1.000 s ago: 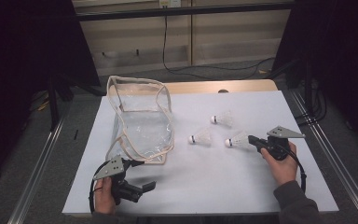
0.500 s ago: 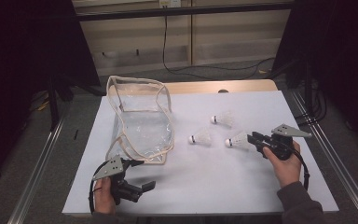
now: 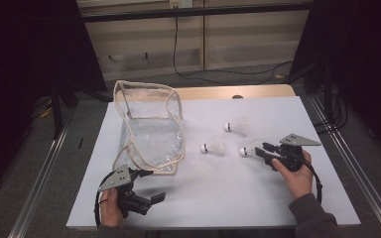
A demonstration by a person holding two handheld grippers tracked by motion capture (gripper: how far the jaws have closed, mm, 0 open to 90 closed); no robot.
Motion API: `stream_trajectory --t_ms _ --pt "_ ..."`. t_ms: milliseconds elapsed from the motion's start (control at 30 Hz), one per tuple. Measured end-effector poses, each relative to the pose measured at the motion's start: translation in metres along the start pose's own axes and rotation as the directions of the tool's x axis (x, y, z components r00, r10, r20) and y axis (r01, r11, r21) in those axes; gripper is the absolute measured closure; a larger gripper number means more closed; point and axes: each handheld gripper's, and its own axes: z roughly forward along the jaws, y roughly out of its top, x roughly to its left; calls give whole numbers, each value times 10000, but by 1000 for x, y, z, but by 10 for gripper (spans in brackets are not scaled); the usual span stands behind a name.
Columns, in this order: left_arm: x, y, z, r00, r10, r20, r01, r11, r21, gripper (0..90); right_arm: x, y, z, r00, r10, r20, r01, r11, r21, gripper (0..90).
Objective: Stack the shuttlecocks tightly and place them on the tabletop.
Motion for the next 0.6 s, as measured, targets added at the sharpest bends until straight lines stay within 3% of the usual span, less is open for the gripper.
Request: stream_trajectory --t_ms 167,300,433,600 --pt "0 0 0 10000 3 -10 -3 10000 -16 35 0 -3 4 9999 60 -132 -57 9998 214 641" --pt "0 0 -1 10000 14 -10 -14 10000 -5 35 1 -3 7 9993 87 -375 -75 9995 303 731" --pt "1 0 -1 10000 57 -24 -57 10000 -22 36 1 -4 10 9973 146 -718 -130 9997 223 839" --pt "1 0 -2 10000 68 -66 -68 10000 -71 36 2 -3 10 9953 286 -926 -282 9996 53 899"
